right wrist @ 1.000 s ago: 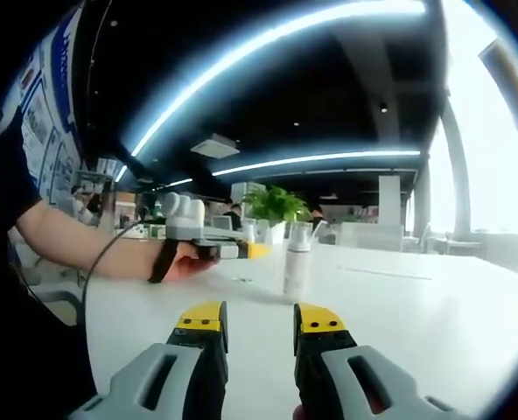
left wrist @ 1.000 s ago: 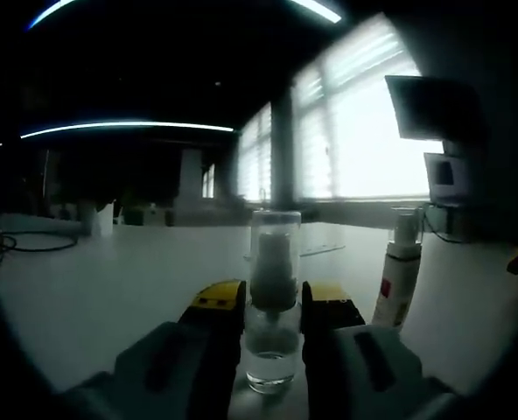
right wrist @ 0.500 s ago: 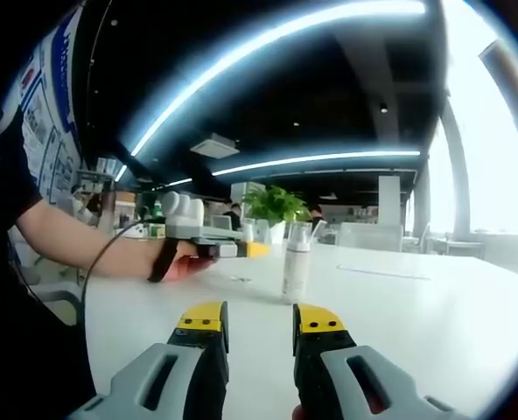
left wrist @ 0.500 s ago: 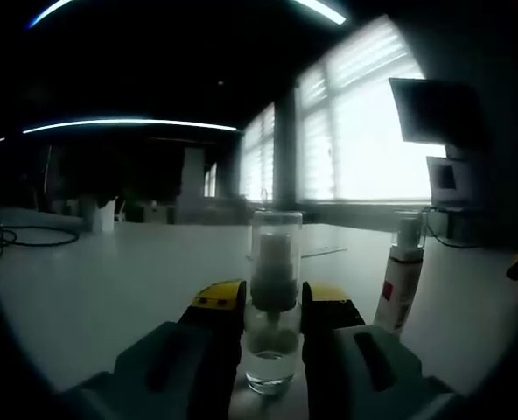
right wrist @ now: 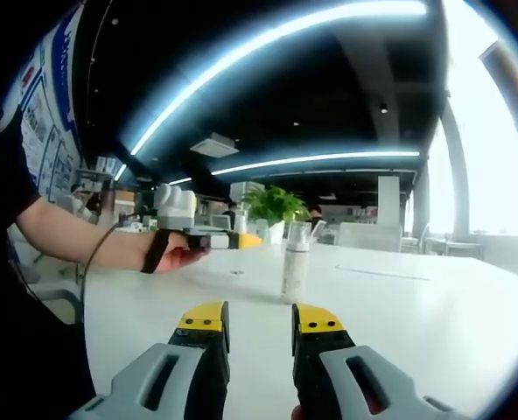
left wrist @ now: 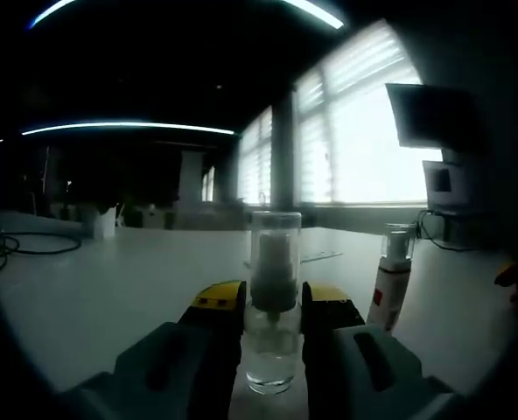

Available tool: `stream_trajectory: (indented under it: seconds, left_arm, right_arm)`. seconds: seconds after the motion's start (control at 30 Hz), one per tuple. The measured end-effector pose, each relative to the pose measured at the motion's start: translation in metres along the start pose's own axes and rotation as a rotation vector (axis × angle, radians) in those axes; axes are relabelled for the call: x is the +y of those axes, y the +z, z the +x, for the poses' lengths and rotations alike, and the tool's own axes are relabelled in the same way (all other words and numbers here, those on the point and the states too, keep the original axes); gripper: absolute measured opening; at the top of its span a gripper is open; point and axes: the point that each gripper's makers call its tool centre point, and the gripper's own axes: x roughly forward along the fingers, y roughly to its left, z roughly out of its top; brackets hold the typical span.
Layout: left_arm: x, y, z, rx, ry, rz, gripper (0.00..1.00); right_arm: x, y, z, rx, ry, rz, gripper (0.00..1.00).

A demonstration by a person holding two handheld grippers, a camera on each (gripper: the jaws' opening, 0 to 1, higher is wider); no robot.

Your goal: Clamp pump bottle remove cover press pump head put on cover

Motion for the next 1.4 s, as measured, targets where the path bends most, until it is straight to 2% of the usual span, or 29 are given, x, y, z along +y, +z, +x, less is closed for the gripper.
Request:
stream_trajectory:
  seconds: [0.17,0.3,0.5,0.63,0.77,0.97,1.2,1.4]
  left_arm:
    - [-0.015,0.005,-0.005,0.003,-0.059,0.009,0.16]
    - [-0.016,0.011,-0.009,0.023,-0.075,-0.007,0.16]
    - [-0.02,0.025,-0.019,-0.015,-0.103,-0.002,0.17]
    - [-0.026,0.029,-0.032,-0.021,-0.125,-0.002,0.17]
    - [-0.029,0.035,-0.036,-0.022,-0.159,0.001,0.17]
    - [-0.04,0.041,-0.047,-0.026,-0.192,0.025,0.16]
    - [-0.062,0.042,-0.066,-0.025,-0.253,-0.023,0.17]
    - [-0.072,0.049,-0.085,-0.051,-0.297,0.025,0.17]
  right_arm:
    - [-0.002,-0.001,0.0,0.003,0.002,-0.003,0.22]
    - [-0.001,0.0,0.0,0.001,0.001,-0.003,0.22]
    - [0.0,0.0,-0.001,-0.001,0.001,-0.005,0.21]
    - [0.001,0.001,-0.001,-0.001,0.001,-0.007,0.21]
    - [0.0,0.0,-0.001,-0.001,0.0,-0.007,0.21]
    - [-0.001,0.0,0.0,0.0,0.004,-0.008,0.21]
    - [-0.001,-0.001,0.0,0.004,0.0,-0.011,0.2]
    - [-0.001,-0.002,0.0,0.006,0.0,-0.012,0.2]
